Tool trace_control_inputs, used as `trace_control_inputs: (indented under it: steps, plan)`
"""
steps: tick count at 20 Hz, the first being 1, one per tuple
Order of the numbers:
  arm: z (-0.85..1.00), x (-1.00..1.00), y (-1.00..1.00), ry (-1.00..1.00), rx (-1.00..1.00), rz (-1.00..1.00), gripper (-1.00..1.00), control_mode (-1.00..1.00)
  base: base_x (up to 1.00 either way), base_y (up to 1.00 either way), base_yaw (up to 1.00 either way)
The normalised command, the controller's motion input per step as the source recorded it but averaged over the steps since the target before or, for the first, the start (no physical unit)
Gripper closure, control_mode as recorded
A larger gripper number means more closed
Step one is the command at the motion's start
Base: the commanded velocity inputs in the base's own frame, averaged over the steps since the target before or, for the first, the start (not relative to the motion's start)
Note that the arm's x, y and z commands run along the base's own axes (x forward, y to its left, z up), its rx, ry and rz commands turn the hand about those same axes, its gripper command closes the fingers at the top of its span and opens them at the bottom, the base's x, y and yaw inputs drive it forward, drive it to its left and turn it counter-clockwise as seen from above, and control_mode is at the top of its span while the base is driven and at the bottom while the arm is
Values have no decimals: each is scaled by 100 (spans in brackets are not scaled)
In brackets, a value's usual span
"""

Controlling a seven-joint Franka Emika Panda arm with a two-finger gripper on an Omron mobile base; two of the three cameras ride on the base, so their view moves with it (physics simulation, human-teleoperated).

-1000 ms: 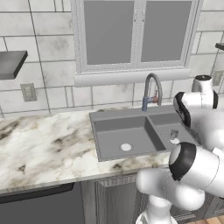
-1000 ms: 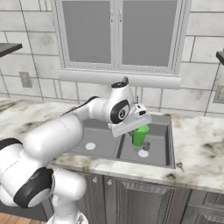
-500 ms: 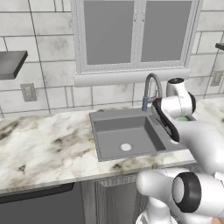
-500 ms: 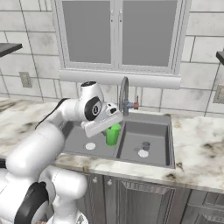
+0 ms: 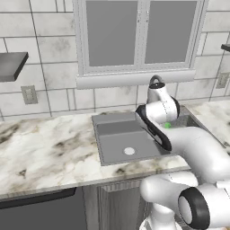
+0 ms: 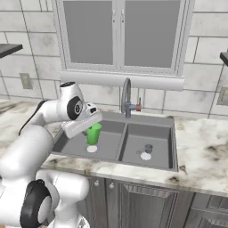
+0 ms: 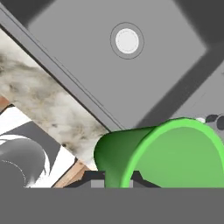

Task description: Move any existing items from the left basin to the right basin for drying. Then move the cup from the counter to the left basin of the sink for washing.

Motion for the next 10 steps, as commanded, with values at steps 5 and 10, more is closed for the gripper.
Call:
trace_control_inputs:
  steps: [5, 10]
  plan:
    - [-16, 59, 43, 7, 2, 7, 100, -100, 0, 0, 0]
    - [-38, 71, 12, 5, 0, 9, 100, -100, 0, 0, 0]
